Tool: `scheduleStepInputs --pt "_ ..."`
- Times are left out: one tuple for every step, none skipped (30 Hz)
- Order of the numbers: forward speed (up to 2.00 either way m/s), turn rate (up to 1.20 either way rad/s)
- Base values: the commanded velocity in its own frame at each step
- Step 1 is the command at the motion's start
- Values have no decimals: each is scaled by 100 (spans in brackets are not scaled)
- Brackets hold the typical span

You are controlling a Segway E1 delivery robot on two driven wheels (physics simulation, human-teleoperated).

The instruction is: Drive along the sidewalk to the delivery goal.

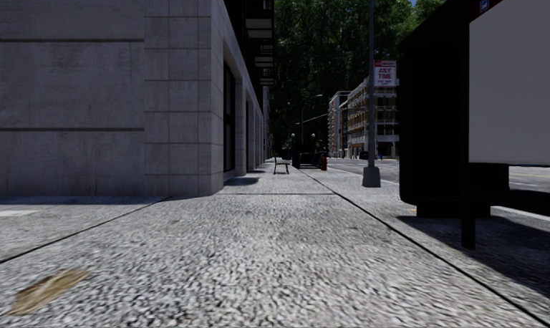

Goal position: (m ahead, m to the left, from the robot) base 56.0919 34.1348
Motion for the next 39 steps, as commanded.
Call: scheduleStepInputs --pt "200 0" --pt "200 0" --pt "200 0" --pt "200 0" --pt "200 0" --pt "200 0" --pt "200 0" --pt "200 0" --pt "200 0" --pt "200 0" --pt "200 0" --pt "200 0" --pt "200 0" --pt "200 0" --pt "200 0" --pt "200 0" --pt "200 0" --pt "200 0" --pt "200 0" --pt "200 0" --pt "200 0" --pt "200 0" --pt "200 0" --pt "200 0" --pt "200 0" --pt "200 0" --pt "200 0" --pt "200 0" --pt "200 0" --pt "200 0" --pt "200 0" --pt "200 0" --pt "200 0" --pt "200 0" --pt "200 0" --pt "200 0" --pt "200 0" --pt "200 0" --pt "200 0"
